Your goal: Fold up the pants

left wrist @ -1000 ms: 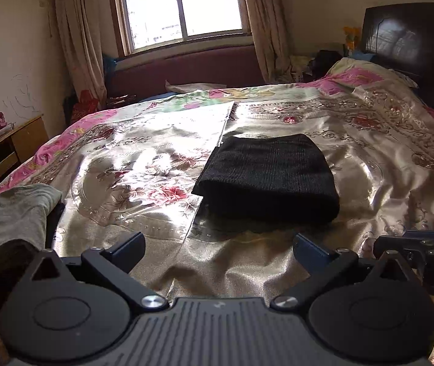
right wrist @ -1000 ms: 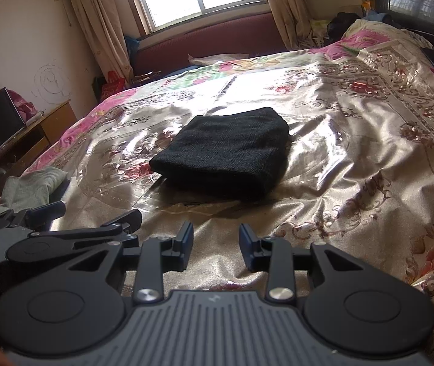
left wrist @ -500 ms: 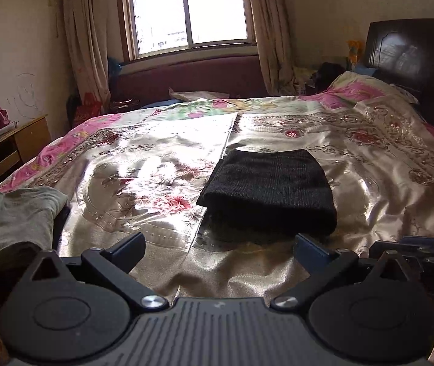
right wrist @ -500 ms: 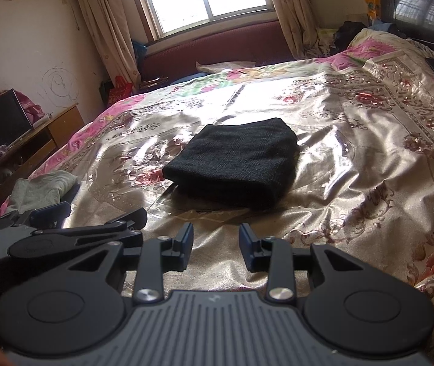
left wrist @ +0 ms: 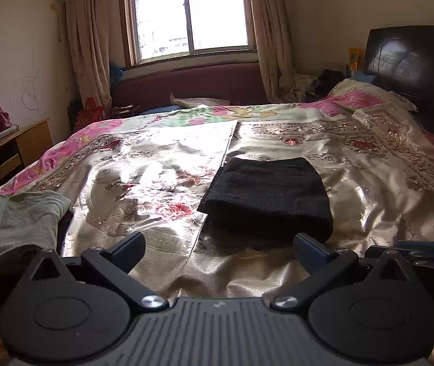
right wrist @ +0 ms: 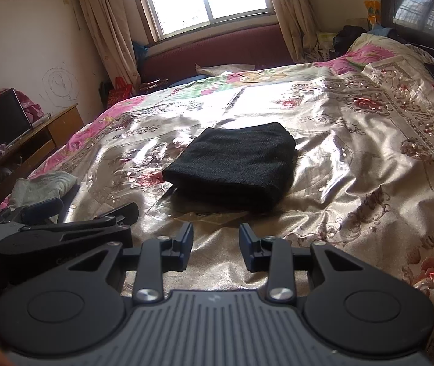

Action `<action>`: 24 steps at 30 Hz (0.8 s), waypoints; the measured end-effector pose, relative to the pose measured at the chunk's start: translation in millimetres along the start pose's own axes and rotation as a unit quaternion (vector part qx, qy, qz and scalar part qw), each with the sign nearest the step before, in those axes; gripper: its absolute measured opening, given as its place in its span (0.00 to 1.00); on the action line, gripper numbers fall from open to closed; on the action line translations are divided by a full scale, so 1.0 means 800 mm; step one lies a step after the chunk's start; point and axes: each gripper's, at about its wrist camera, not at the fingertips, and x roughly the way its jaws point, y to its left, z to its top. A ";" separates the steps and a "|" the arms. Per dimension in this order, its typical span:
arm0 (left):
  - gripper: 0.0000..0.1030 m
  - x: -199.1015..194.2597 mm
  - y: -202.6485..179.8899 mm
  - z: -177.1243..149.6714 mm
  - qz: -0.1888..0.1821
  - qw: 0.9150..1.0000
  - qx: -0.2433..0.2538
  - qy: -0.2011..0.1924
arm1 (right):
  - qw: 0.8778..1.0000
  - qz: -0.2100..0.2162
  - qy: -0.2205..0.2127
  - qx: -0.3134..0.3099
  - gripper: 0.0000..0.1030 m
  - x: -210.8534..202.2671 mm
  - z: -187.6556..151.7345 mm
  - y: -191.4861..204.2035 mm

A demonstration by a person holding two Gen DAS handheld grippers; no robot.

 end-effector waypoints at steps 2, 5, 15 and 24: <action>1.00 0.000 0.000 0.000 0.000 1.000 0.000 0.000 | 1.000 0.000 0.001 0.001 0.34 0.000 0.000 0.000; 1.00 -0.002 0.001 0.002 0.001 1.000 0.000 -0.003 | 1.000 -0.001 0.000 0.004 0.34 -0.001 0.001 0.000; 1.00 -0.009 -0.003 0.004 -0.002 1.000 0.000 -0.010 | 1.000 0.003 -0.003 0.001 0.34 -0.005 0.000 0.003; 1.00 -0.012 -0.002 0.004 -0.003 1.000 -0.003 -0.011 | 1.000 0.004 -0.004 0.000 0.34 -0.005 0.000 0.003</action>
